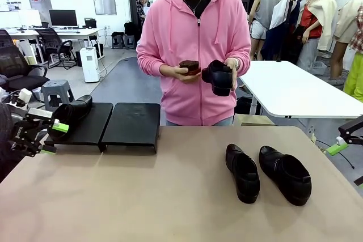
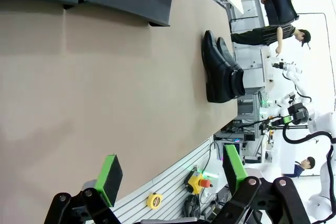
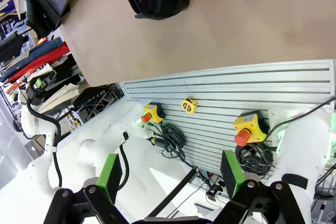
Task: Organize the shoes by placing them on the stand.
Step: Pick up one Shoe and place it in the middle of the table.
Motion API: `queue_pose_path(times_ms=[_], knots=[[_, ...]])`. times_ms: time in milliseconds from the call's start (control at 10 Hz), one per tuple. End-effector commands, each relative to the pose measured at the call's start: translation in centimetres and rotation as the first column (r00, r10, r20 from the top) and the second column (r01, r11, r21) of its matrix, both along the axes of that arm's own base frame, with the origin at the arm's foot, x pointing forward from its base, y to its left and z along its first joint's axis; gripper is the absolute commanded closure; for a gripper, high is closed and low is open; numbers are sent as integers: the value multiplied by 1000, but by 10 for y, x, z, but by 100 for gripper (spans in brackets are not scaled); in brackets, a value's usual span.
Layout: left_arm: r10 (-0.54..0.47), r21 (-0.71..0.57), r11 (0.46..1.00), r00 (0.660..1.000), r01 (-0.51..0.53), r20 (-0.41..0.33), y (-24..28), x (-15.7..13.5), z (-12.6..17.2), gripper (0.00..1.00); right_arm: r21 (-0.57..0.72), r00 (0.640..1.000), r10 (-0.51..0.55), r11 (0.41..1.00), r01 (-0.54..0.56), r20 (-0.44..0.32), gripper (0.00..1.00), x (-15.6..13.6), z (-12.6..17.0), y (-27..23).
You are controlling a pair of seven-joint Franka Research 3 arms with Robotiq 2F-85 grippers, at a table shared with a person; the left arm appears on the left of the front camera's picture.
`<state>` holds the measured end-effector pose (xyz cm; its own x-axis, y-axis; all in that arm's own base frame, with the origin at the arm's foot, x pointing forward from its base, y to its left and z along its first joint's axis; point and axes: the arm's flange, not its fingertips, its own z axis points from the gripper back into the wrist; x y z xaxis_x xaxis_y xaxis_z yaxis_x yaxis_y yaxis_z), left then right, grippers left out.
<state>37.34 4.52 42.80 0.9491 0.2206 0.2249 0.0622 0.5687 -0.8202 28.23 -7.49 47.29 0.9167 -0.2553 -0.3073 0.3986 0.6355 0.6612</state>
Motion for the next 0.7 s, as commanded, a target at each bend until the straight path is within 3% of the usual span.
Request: queue_pose_path(times_ms=[0, 400, 600], knots=[[-4, -22, 1000, 1000, 5, 23, -2, -5, -4, 0, -13, 1000, 9, 1000, -9, -11, 0, -1, 4, -4], [-4, -22, 1000, 1000, 5, 23, -2, -5, -4, 0, 0, 1000, 0, 1000, 0, 0, 0, 0, 0, 0], [-4, -22, 1000, 1000, 5, 23, -2, -5, -4, 0, -271, 999, 47, 962, -44, 3, 0, 35, 13, 57]])
